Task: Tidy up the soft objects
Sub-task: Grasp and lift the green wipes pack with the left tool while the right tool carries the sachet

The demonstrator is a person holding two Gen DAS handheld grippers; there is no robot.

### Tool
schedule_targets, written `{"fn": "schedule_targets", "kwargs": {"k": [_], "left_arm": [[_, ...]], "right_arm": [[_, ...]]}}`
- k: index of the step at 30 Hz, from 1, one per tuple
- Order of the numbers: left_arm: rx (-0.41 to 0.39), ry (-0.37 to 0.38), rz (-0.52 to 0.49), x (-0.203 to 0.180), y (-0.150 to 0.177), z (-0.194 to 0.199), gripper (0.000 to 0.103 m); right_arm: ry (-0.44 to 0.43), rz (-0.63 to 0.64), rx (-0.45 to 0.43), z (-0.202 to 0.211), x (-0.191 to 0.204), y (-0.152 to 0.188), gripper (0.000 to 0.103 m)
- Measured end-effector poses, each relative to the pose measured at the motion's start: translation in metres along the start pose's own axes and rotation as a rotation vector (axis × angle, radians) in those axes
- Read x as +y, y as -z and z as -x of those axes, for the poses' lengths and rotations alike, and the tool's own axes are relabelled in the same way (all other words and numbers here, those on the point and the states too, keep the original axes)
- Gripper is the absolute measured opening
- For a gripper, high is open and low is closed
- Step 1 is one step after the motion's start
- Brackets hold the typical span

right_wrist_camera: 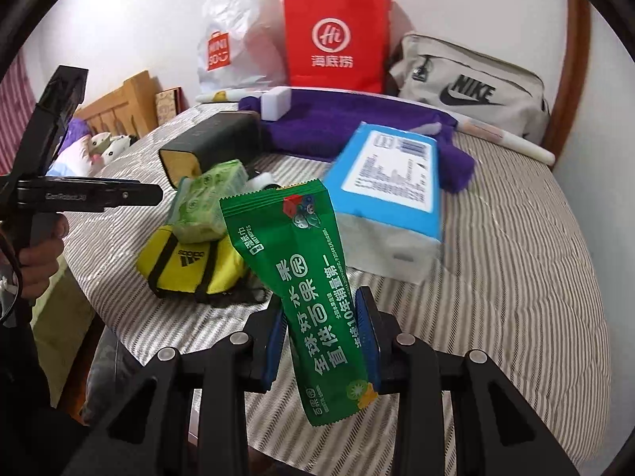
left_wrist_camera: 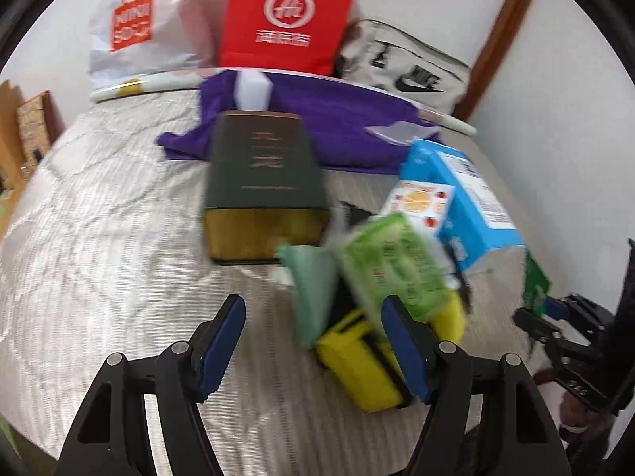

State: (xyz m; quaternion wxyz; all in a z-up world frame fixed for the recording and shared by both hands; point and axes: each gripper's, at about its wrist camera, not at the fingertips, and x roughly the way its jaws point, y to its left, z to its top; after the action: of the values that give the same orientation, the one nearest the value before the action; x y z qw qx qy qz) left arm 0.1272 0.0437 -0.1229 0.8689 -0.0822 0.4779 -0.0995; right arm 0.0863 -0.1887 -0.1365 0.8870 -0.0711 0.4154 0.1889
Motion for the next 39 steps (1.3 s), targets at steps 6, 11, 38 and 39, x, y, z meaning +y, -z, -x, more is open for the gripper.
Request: {"fn": "schedule_targets", "kwargs": {"k": [6,11,38,39], "left_arm": [[0.043,0.068,-0.023,-0.025,-0.005,-0.014,0.070],[0.071,0.073,-0.028,-0.041,-0.010,-0.028,0.073],[-0.012,-0.005,0.062,-0.001,-0.003,0.006,0.063],[-0.014,-0.007,0.068,0.001,-0.004,0.007,0.063]], "right_arm": [[0.016,-0.016,-0.006,0.003,-0.011,0.009,0.034],[0.056,-0.020,0.005,-0.002,-0.015,0.016,0.034],[0.039,-0.023,-0.019,0.006,-0.009,0.011,0.034],[0.041,-0.019,-0.025,0.008,-0.007,0.008,0.034]]}}
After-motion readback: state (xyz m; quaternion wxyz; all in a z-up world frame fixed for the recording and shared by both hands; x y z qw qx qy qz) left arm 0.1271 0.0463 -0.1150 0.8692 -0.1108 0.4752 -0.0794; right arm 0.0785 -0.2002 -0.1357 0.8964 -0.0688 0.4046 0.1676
